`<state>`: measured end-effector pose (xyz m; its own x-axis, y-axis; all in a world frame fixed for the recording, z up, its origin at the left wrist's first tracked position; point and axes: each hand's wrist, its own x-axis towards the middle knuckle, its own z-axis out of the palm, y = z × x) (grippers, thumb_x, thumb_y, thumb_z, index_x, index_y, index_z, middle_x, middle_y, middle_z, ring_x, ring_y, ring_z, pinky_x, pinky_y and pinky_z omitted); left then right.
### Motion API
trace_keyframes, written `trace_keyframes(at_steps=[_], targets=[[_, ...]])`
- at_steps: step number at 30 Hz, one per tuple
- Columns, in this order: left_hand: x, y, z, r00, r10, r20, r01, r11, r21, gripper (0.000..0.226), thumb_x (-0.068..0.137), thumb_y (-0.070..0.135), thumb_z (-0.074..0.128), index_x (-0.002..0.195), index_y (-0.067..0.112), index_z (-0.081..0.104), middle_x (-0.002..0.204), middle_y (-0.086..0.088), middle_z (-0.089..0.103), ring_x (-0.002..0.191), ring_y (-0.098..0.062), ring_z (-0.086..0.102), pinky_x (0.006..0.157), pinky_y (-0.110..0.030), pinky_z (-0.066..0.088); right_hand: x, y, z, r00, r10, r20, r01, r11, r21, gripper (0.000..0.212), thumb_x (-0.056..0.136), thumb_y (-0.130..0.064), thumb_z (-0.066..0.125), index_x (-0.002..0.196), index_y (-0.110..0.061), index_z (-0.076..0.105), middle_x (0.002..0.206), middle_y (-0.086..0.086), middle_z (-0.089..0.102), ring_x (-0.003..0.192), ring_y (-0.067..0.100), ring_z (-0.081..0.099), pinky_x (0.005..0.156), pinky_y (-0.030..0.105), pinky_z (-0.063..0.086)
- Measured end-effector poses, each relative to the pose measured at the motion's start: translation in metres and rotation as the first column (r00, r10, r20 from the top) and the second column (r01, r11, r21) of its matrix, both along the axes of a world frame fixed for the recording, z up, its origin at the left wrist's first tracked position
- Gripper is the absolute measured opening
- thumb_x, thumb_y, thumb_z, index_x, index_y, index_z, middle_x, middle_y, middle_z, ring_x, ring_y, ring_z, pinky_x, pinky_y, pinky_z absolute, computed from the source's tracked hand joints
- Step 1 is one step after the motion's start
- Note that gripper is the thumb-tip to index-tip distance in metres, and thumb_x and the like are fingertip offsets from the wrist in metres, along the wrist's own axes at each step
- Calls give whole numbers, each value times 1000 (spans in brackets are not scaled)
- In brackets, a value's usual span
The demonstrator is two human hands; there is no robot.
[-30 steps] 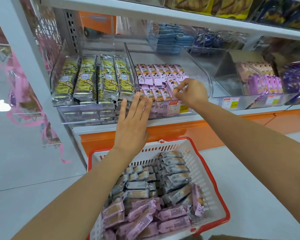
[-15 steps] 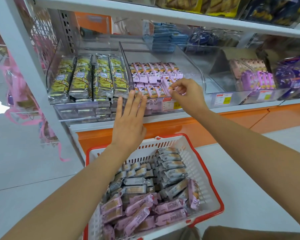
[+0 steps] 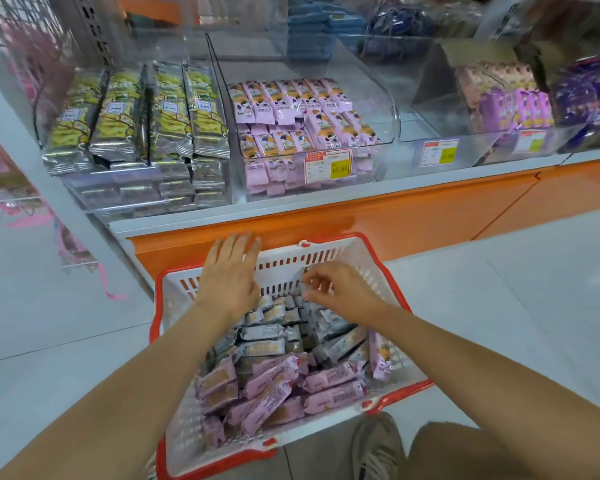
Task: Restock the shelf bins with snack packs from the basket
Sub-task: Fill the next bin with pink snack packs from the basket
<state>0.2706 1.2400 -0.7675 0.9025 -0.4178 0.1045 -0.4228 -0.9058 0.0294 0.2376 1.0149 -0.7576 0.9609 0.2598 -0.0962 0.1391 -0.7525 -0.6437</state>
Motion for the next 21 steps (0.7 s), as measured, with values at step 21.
trace_keyframes(at_steps=[21], targets=[[4, 32, -73, 956, 150, -251, -101, 975, 200, 92, 100, 37, 42, 149, 14, -32, 159, -4, -31, 147, -25, -26, 121, -49, -11, -6, 33, -99, 881, 169, -441, -215, 975, -55, 23, 87, -27, 71, 108, -17, 68, 99, -4, 64, 86, 9, 56, 73, 22, 44]])
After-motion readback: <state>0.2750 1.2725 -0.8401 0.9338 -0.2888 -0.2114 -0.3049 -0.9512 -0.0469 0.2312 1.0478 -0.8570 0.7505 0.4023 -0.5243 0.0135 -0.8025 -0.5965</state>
